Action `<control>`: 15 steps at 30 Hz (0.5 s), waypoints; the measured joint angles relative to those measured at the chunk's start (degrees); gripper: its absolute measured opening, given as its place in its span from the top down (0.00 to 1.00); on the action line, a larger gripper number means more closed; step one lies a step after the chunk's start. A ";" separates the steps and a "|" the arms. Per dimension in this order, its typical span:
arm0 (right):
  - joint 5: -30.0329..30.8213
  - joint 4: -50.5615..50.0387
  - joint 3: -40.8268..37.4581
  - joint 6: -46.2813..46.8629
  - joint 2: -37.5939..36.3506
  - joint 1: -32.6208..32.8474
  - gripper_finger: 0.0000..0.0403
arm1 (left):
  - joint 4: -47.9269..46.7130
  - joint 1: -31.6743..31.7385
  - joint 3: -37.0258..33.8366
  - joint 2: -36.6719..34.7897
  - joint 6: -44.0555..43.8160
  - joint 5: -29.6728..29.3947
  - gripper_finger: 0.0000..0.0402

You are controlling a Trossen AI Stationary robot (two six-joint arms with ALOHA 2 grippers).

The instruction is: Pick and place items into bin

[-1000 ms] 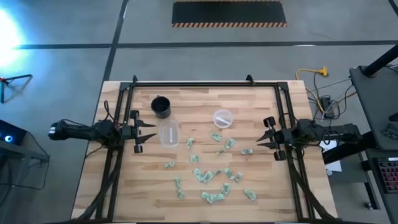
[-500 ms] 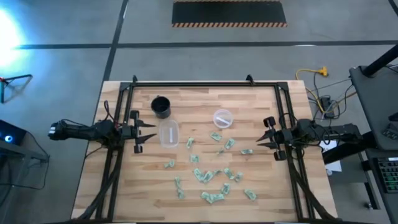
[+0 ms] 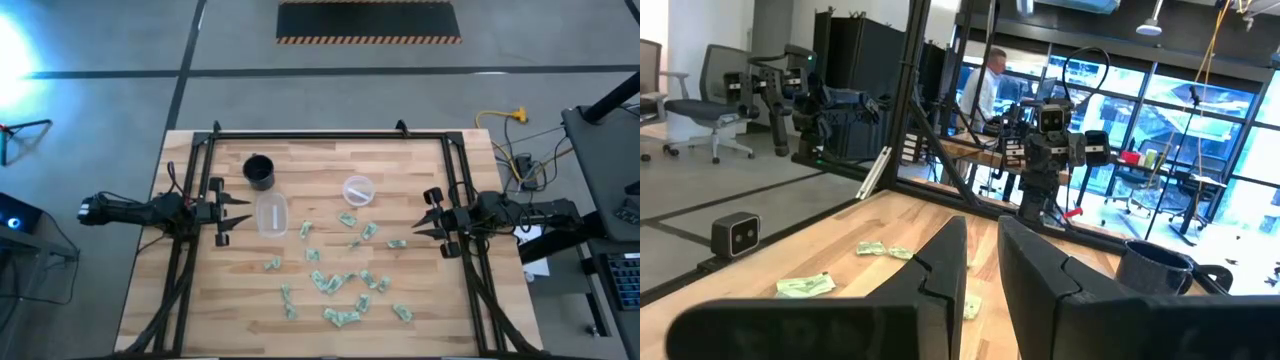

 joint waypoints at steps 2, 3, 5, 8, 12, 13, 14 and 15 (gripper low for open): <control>-0.01 0.01 0.01 0.00 0.02 -0.01 0.87 | 0.00 0.00 0.00 0.01 0.00 0.00 0.64; -0.01 0.02 0.00 0.00 0.00 0.00 0.87 | -0.02 0.00 0.00 0.02 0.02 0.00 0.64; 0.01 0.02 0.00 0.00 0.02 -0.01 0.87 | 0.00 0.00 0.00 0.02 0.02 -0.02 0.64; 0.00 0.02 0.01 0.00 0.01 -0.01 0.87 | 0.00 0.00 0.00 0.01 0.00 -0.02 0.64; -0.01 0.00 0.00 0.00 0.01 -0.01 0.87 | -0.02 0.00 0.00 0.00 0.00 -0.23 0.64; -0.01 0.02 0.00 0.00 0.00 -0.02 0.87 | 0.00 0.00 0.00 0.02 0.00 -0.32 0.64; -0.01 0.01 0.00 0.00 0.01 -0.01 0.87 | -0.01 0.00 0.00 0.01 0.02 -0.33 0.64; -0.01 0.02 0.00 0.00 0.01 0.00 0.87 | -0.01 0.00 0.00 0.02 0.01 -0.33 0.64</control>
